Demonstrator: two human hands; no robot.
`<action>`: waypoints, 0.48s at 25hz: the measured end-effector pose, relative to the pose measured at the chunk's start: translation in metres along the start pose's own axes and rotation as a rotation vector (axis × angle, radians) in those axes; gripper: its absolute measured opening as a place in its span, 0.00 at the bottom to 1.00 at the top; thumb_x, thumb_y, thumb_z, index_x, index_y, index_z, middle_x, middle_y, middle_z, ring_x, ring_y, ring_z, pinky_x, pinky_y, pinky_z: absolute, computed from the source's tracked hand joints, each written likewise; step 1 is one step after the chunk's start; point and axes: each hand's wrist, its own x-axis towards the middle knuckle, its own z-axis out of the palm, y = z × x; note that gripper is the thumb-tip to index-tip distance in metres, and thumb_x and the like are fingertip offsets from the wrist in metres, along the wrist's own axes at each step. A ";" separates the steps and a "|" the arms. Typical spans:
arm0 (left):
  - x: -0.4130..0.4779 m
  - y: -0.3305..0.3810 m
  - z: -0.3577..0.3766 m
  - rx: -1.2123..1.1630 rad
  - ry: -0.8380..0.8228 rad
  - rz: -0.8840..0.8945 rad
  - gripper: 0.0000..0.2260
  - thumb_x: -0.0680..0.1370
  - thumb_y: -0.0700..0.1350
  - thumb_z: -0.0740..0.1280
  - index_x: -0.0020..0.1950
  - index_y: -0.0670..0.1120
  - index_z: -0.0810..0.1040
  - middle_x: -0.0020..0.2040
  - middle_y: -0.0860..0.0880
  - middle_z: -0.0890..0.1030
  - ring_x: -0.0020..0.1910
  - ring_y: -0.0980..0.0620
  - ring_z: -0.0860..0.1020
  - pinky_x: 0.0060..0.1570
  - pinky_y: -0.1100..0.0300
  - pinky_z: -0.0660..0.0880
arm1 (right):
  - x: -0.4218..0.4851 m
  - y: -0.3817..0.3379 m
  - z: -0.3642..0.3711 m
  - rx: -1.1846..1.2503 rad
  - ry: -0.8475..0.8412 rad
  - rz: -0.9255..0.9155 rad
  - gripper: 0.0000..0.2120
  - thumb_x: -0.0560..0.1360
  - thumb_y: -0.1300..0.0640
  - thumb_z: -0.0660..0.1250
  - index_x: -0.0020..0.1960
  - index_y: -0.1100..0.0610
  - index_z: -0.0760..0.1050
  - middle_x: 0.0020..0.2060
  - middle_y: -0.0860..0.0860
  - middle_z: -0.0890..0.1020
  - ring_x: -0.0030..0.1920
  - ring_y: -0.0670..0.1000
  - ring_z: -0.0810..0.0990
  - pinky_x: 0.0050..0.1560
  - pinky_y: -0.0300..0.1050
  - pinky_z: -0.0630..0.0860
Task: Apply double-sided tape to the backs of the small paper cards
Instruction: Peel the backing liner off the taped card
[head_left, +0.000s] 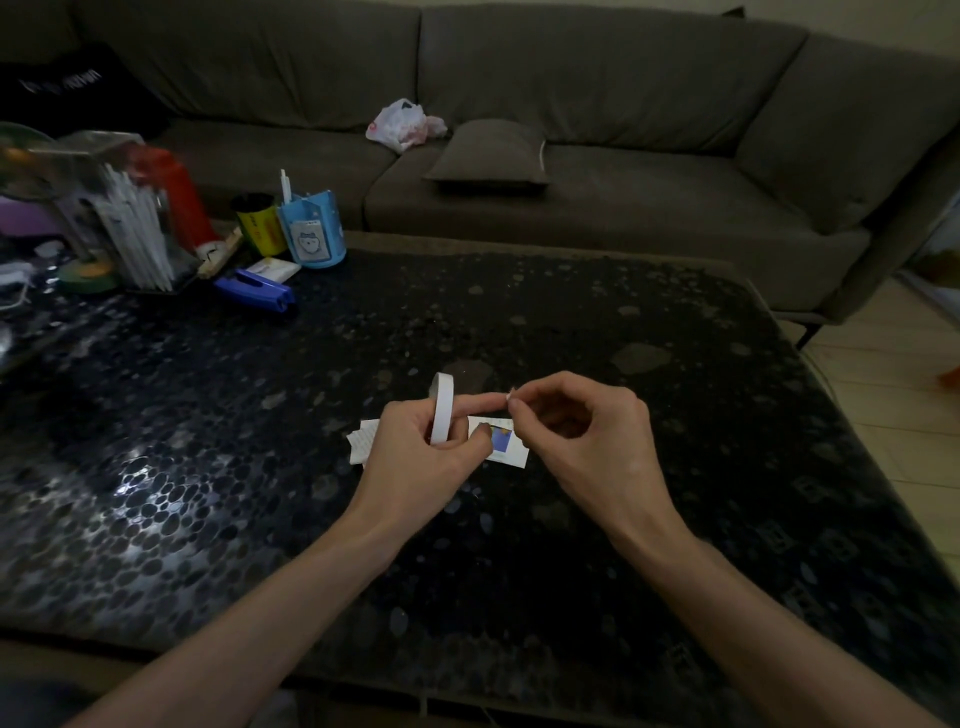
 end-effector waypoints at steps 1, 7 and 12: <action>0.000 0.000 0.000 0.006 -0.003 0.012 0.15 0.80 0.35 0.71 0.54 0.55 0.88 0.27 0.54 0.67 0.27 0.58 0.66 0.33 0.67 0.70 | 0.000 0.000 0.000 -0.004 -0.006 0.003 0.05 0.78 0.56 0.74 0.53 0.49 0.84 0.44 0.40 0.85 0.47 0.37 0.84 0.49 0.32 0.81; -0.003 0.001 0.002 0.075 -0.011 0.079 0.14 0.80 0.35 0.70 0.59 0.51 0.86 0.24 0.59 0.68 0.24 0.59 0.68 0.32 0.67 0.71 | 0.001 -0.002 -0.001 -0.006 -0.021 0.009 0.06 0.77 0.55 0.73 0.52 0.45 0.81 0.43 0.38 0.84 0.47 0.36 0.83 0.50 0.31 0.80; -0.003 0.000 0.002 0.076 0.009 0.106 0.13 0.80 0.36 0.70 0.59 0.50 0.87 0.24 0.59 0.66 0.24 0.59 0.66 0.31 0.68 0.68 | 0.001 -0.002 -0.002 0.002 -0.028 0.017 0.06 0.77 0.55 0.73 0.52 0.46 0.82 0.43 0.38 0.84 0.47 0.37 0.83 0.49 0.30 0.80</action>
